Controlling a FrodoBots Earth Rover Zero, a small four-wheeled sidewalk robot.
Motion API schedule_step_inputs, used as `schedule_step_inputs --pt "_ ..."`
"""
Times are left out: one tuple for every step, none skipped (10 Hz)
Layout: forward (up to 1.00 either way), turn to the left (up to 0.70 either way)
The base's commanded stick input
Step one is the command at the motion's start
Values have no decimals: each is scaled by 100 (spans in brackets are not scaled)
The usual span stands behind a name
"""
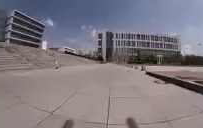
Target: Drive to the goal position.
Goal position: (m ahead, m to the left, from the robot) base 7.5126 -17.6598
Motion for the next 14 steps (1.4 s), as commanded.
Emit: schedule_step_inputs --pt "70 2" --pt "70 2" --pt "70 2" --pt "70 -14" --pt "70 -30" --pt "70 -19" --pt "70 -7" --pt "70 0" --pt "70 0" --pt "70 0" --pt "70 0" --pt "70 0" --pt "70 0" --pt "70 0"
